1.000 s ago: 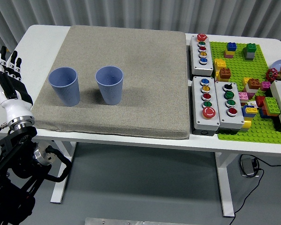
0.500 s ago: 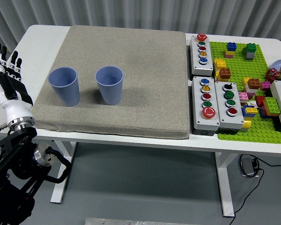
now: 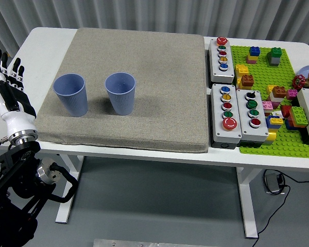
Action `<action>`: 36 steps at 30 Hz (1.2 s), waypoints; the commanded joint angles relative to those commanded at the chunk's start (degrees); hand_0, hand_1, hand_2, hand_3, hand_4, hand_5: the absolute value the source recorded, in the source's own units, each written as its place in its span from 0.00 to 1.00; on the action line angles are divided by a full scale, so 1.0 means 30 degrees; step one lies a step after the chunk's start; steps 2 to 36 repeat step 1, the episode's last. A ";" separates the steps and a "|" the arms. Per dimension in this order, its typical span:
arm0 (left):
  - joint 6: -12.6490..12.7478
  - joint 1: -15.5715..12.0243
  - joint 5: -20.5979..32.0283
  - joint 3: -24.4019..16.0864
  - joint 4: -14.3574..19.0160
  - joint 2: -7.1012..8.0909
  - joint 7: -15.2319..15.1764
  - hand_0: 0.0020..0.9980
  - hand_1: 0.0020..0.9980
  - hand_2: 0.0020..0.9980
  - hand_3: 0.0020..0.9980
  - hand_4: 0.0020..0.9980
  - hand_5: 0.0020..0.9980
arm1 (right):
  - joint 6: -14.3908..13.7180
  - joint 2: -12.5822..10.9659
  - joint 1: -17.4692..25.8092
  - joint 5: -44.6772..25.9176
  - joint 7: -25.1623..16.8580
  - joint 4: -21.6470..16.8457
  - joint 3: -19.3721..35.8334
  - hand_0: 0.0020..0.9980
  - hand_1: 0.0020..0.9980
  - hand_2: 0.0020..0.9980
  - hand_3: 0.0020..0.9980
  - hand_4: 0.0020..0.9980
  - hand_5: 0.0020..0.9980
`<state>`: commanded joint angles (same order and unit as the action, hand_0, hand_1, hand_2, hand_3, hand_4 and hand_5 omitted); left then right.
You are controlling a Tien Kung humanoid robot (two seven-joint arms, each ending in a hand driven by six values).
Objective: Pick cup pour cup place
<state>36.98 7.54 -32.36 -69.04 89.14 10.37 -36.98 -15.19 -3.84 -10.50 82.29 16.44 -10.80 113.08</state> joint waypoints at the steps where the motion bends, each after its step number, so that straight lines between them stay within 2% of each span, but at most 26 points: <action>1: 0.0000 0.0010 -0.0001 -0.0008 0.0003 0.0000 0.0000 0.89 0.89 0.99 0.95 0.72 1.00 | -0.0007 -0.0004 -0.0011 -0.0040 -0.0011 0.0003 -0.0020 0.67 0.60 0.56 0.58 0.00 0.04; 36: 0.0000 0.0010 -0.0001 -0.0008 0.0003 0.0000 0.0000 0.89 0.89 0.99 0.95 0.72 1.00 | -0.0007 -0.0004 -0.0011 -0.0040 -0.0011 0.0003 -0.0020 0.67 0.60 0.56 0.58 0.00 0.04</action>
